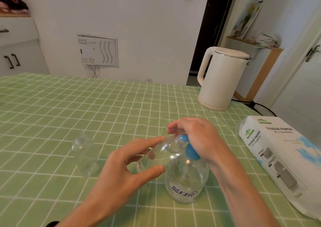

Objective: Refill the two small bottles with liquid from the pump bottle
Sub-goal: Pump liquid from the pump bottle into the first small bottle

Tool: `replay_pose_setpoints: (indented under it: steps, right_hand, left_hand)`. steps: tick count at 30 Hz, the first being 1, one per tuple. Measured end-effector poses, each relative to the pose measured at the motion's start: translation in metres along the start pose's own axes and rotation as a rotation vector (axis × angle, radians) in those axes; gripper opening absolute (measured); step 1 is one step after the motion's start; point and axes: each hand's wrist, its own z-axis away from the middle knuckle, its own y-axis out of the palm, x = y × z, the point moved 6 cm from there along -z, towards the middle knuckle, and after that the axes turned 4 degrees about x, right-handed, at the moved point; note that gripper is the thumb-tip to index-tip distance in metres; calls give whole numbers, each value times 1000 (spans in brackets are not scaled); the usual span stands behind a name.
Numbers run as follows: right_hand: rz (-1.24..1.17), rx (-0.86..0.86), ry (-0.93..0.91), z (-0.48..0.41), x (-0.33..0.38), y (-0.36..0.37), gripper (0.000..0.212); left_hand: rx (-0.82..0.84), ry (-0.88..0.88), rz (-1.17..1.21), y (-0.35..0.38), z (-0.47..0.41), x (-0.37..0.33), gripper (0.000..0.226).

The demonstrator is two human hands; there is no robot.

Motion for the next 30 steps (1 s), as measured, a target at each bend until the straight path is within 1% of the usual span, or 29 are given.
replay_pose_setpoints:
  steps: [9,18,22,30]
  right_hand:
    - [21,-24,-32,2,4,-5,29]
    - [20,-17,-28,1,3,-4,31]
    - [27,31,8,3,0,1,30]
    - [44,-18,-35,3,4,-5,30]
  left_hand:
    - [-7,24,-2,0,2,-5,56]
    - [-1,87,-103,-5,-4,-9,57]
    - [5,77,-118,-5,-2,-8,57]
    - [3,64,-80,-3,1,-9,56]
